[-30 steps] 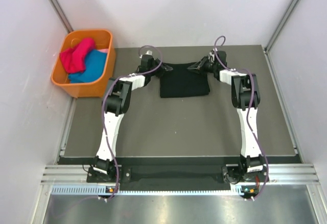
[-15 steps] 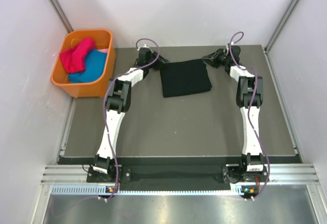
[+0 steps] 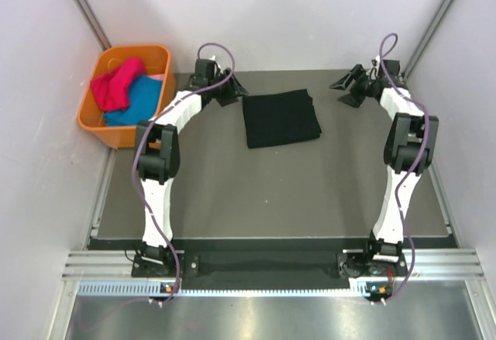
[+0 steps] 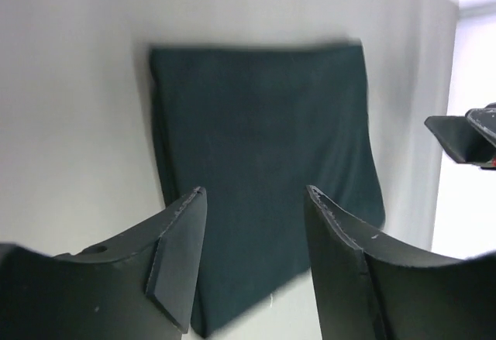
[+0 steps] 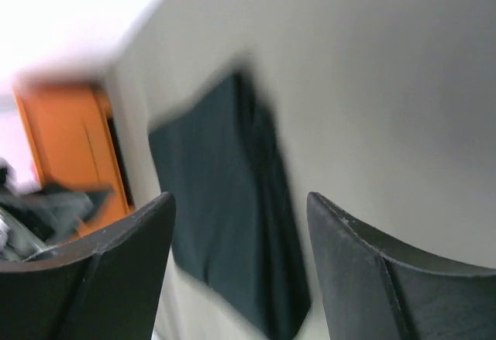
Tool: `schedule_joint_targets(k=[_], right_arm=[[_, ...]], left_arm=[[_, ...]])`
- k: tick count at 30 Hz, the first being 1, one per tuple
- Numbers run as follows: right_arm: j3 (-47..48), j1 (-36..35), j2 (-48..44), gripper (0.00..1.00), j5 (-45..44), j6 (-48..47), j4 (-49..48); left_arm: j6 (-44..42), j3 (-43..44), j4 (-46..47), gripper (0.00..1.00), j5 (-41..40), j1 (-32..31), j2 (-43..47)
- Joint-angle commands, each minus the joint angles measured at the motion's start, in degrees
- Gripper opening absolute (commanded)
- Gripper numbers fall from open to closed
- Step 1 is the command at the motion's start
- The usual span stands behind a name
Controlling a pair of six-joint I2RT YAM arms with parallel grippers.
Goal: Fold and stack the t-shirts
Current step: Fold the tshirt
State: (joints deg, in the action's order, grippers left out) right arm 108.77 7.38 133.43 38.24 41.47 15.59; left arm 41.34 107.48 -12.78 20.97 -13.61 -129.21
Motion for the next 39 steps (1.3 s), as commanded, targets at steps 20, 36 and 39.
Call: schedule_joint_targets(k=[20, 36, 39], right_arm=[[-28.97, -6.94, -22.68, 0.58, -2.38, -23.46, 7.96], [-29.58, -9.05, -19.78, 0.23, -0.17, -20.91, 6.20], [-31.42, -8.61, -21.45, 0.05, -5.35, -21.08, 6.91]], left_arm=[[-10.76, 10.91, -1.30, 0.63, -0.60, 0.60, -11.85], [-0.82, 13.10, 4.43, 0.03, 3.02, 1.04, -18.45], [-1.26, 14.86, 2.58, 0.00, 1.97, 1.30, -19.33]])
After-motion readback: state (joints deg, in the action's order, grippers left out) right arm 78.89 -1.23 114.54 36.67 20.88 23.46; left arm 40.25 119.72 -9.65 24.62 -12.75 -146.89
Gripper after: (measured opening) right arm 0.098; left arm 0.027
